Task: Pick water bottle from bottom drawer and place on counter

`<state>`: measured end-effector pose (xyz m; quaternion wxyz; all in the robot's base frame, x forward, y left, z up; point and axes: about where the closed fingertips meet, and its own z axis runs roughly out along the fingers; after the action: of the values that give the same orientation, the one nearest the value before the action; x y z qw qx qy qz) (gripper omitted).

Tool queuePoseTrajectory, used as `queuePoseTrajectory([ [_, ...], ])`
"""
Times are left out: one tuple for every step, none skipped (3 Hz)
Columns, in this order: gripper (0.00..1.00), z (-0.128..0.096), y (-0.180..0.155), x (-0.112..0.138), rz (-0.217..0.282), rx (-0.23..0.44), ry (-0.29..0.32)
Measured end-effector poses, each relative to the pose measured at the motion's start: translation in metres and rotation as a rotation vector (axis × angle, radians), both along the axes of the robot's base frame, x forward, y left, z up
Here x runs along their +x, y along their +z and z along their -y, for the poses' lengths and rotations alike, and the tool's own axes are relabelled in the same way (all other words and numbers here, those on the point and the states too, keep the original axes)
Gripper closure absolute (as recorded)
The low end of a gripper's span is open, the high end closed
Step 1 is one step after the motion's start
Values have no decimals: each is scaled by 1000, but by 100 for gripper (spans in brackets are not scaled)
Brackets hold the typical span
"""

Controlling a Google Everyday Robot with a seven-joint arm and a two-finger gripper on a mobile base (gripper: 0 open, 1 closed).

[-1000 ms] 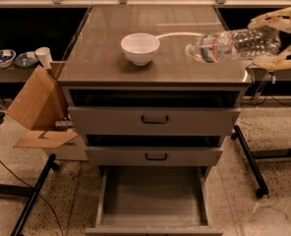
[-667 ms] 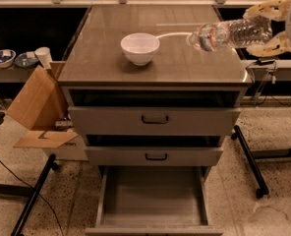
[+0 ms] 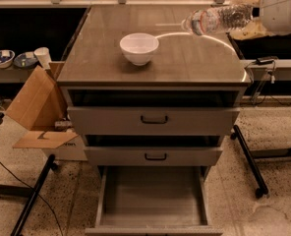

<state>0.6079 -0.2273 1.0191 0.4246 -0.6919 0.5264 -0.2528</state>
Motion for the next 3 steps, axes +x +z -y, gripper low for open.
queuePoseTrajectory([
  [100, -18, -14, 30, -22, 34, -25],
  [100, -41, -42, 57, -70, 58, -54],
  [100, -53, -60, 69, -103, 63, -64],
])
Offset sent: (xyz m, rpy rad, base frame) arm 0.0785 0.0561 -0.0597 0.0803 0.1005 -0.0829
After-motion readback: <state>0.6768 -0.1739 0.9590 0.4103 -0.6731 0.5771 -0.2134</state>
